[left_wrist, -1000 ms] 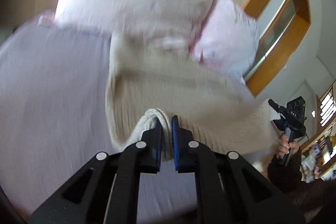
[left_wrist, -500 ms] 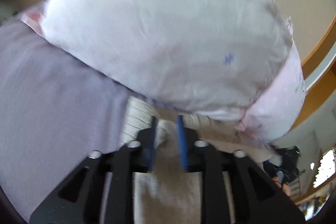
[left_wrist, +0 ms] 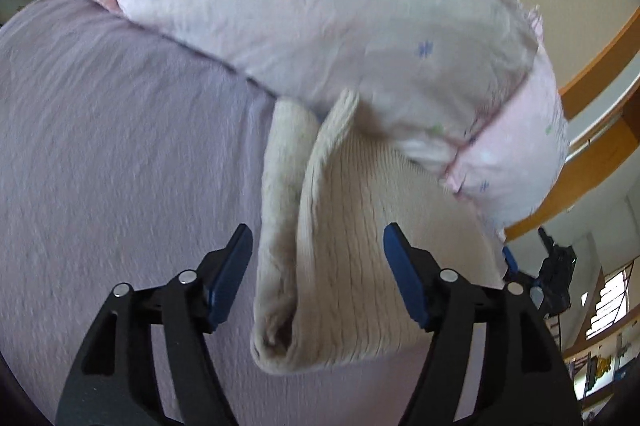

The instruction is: Fold small clothes

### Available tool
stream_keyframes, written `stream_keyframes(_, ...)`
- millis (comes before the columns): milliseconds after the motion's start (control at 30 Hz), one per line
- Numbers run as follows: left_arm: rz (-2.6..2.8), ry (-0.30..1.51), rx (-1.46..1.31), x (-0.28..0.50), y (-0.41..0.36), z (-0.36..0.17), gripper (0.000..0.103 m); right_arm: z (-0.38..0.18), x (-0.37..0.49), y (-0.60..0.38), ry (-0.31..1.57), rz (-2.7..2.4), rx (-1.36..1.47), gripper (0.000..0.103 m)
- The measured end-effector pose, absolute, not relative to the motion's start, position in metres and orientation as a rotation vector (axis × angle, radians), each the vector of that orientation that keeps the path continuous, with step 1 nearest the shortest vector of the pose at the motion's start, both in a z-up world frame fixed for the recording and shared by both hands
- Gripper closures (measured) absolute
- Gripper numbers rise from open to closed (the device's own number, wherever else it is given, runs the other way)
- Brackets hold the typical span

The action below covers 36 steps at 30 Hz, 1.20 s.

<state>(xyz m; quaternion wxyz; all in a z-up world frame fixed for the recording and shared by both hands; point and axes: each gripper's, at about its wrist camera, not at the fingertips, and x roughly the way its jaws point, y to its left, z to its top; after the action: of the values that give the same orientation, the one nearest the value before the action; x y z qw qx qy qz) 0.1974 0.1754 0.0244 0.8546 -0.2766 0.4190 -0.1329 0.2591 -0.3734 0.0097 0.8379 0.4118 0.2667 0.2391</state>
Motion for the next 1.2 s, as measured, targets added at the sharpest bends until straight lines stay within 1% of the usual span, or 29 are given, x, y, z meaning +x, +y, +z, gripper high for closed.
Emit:
stream_keyframes(100, -0.281, 0.943, -0.547, 0.198, 0.163, 0.014, 0.034, 0.001, 0.256, -0.38, 0.56, 0.478, 0.887, 0.005)
stream_keyframes(133, -0.273, 0.954, -0.535, 0.199, 0.16, 0.011, 0.032, -0.002, 0.255, -0.382, 0.562, 0.479, 0.9, 0.005)
stream_keyframes(267, -0.24, 0.935, -0.525, 0.203, 0.153, 0.009, 0.032, -0.001, 0.254, -0.386, 0.538, 0.497, 0.917, 0.005)
stream_keyframes(300, -0.239, 0.926, -0.552, 0.204, 0.155, 0.008, 0.035, 0.001, 0.253, -0.387, 0.528, 0.505, 0.916, 0.005)
stream_keyframes(333, -0.24, 0.92, -0.582, 0.206, 0.158, 0.006, 0.045, 0.001, 0.253, -0.387, 0.523, 0.509, 0.917, 0.005)
stream_keyframes(367, -0.242, 0.915, -0.636, 0.208, 0.163, 0.002, 0.051, 0.001, 0.252, -0.388, 0.521, 0.517, 0.92, 0.005)
stream_keyframes(400, -0.257, 0.922, -0.703, 0.212, 0.167, -0.003, 0.069, 0.001, 0.252, -0.388, 0.519, 0.527, 0.923, 0.005)
stream_keyframes(433, -0.276, 0.931, -0.785, 0.215, 0.172, -0.012, 0.081, 0.002, 0.251, -0.39, 0.52, 0.532, 0.925, 0.005)
stream_keyframes(467, -0.305, 0.929, -0.886, 0.217, 0.179, -0.022, 0.083, 0.002, 0.251, -0.39, 0.52, 0.533, 0.924, 0.005)
stream_keyframes(500, -0.321, 0.921, -0.928, 0.217, 0.183, -0.024, 0.085, 0.003, 0.251, -0.391, 0.518, 0.536, 0.923, 0.005)
stream_keyframes(600, -0.374, 0.873, -0.998, 0.213, 0.182, -0.014, 0.087, 0.007, 0.246, -0.397, 0.5, 0.528, 0.898, 0.005)
stream_keyframes(733, -0.52, 0.766, -0.946, 0.213, 0.141, 0.045, 0.088, 0.017, 0.237, -0.409, 0.453, 0.5, 0.897, 0.005)
stream_keyframes(833, -0.696, 0.723, -0.828, 0.222, 0.061, 0.097, 0.088, 0.024, 0.232, -0.418, 0.427, 0.464, 0.892, 0.005)
stream_keyframes(900, -0.8, 0.729, -0.766, 0.229, 0.009, 0.111, 0.088, 0.028, 0.23, -0.423, 0.419, 0.433, 0.877, 0.005)
stream_keyframes(967, -0.892, 0.769, -0.674, 0.24, -0.062, 0.112, 0.087, 0.03, 0.23, -0.427, 0.424, 0.391, 0.852, 0.005)
stream_keyframes(1067, -0.961, 0.897, -0.559, 0.255, -0.16, 0.089, 0.082, 0.029, 0.234, -0.434, 0.451, 0.344, 0.83, 0.005)
stream_keyframes(1133, -1.024, 0.917, -0.591, 0.256, -0.18, 0.083, 0.082, 0.024, 0.238, -0.443, 0.484, 0.314, 0.846, 0.005)
stream_keyframes(1200, -1.066, 0.877, -0.616, 0.251, -0.173, 0.087, 0.081, 0.021, 0.243, -0.448, 0.516, 0.303, 0.858, 0.005)
